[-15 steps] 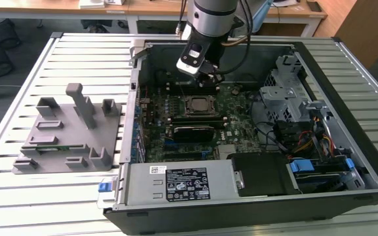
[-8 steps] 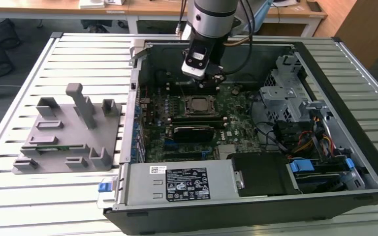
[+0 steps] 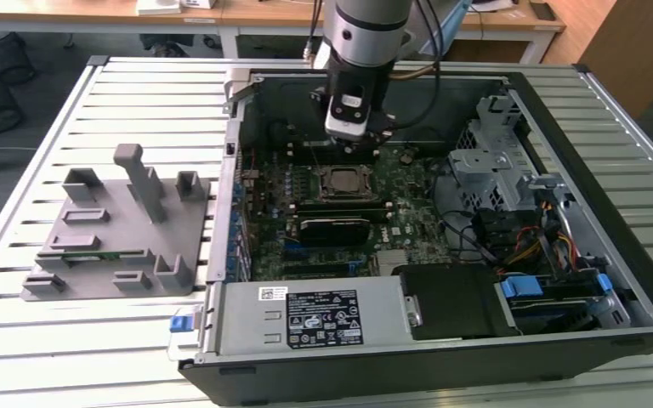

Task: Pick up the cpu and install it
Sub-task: 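Install the first cpu locking lever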

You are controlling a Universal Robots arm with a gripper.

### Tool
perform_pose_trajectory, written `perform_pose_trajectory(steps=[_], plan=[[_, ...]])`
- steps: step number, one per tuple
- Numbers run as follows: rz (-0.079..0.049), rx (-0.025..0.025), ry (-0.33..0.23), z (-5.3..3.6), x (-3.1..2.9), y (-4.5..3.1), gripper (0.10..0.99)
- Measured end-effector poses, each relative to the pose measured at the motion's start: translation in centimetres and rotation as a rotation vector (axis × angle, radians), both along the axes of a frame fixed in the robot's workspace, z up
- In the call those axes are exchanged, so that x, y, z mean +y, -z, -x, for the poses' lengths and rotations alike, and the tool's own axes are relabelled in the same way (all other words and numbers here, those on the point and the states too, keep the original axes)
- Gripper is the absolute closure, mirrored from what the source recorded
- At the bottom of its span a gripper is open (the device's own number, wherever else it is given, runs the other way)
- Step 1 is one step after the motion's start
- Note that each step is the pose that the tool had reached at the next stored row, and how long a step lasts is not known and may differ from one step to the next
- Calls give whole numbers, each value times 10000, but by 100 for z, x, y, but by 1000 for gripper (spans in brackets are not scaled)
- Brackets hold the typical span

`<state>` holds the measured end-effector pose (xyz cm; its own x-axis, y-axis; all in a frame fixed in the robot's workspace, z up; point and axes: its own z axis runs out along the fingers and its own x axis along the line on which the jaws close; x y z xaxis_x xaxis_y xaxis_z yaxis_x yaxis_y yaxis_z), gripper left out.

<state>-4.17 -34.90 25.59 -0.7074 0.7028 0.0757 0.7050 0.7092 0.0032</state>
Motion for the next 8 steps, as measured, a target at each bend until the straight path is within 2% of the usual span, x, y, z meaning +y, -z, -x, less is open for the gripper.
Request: perform_pose_trajectory(steps=[5,8], plan=[[0,0,-862,1,-1,4,980],[-1,-3,-1129,5,0,5,980]])
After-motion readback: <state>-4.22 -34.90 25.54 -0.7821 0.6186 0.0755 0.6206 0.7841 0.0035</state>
